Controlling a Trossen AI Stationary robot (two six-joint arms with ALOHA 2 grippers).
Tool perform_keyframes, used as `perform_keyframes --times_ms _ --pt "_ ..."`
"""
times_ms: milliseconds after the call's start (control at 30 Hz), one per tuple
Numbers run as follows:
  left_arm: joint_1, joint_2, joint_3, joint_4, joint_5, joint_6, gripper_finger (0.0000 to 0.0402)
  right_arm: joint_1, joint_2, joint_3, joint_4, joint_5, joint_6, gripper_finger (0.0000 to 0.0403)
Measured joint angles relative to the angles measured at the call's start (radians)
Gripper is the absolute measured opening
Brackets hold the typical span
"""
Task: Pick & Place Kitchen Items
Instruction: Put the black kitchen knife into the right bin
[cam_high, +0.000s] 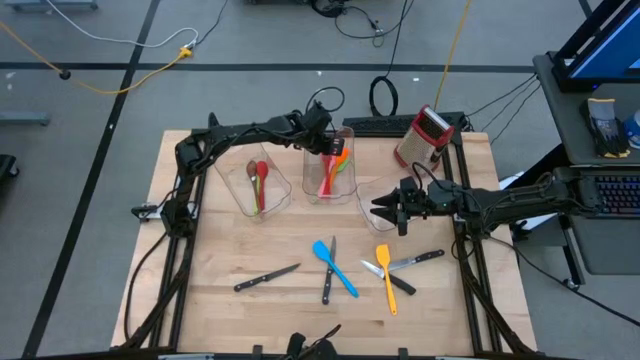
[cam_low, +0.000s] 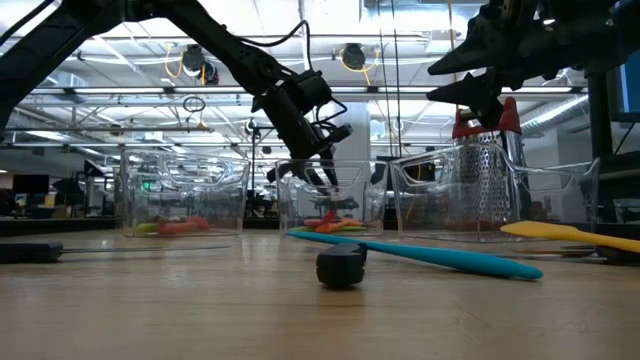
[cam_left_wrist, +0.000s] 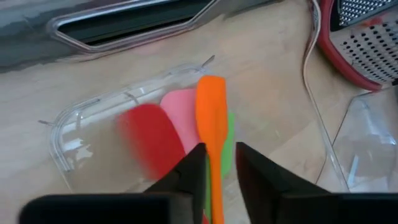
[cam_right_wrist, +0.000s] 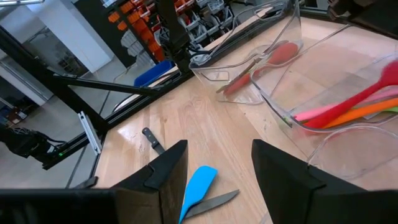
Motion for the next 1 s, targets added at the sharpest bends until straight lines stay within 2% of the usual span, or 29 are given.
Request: perform_keyframes --times_ms 133,233,367,500,600,767,1000 --pt "0.000 0.000 0.000 0.000 0.004 -0.015 0.0144 0.000 0.000 0.000 0.000 0.000 0.000 0.0171" --pt "0.000 -0.008 0.000 0.000 0.051 -0.031 0.0174 0.000 0.000 0.000 0.000 -0.004 0.000 0.0171" --pt "0.004 -0.032 0.000 -0.002 0.169 -0.068 0.0204 0.000 0.000 0.000 0.000 -0.004 0.000 0.0171" --pt "-0.004 -0.063 -0.001 -0.009 0.340 -0.100 0.0221 0.000 0.000 0.000 -0.001 -0.004 0.000 0.0171" --pt "-0.027 -0.103 -0.001 -0.025 0.390 -0.110 0.0224 0.001 0.000 0.000 -0.007 -0.007 -0.001 0.0171" --pt "-0.087 -0.192 -0.001 -0.032 0.358 -0.136 0.0225 0.002 0.000 0.000 -0.011 -0.009 0.000 0.0171" --pt "-0.211 -0.336 -0.001 -0.061 0.175 -0.193 0.0225 0.002 0.000 0.000 -0.019 -0.043 0.000 0.0171"
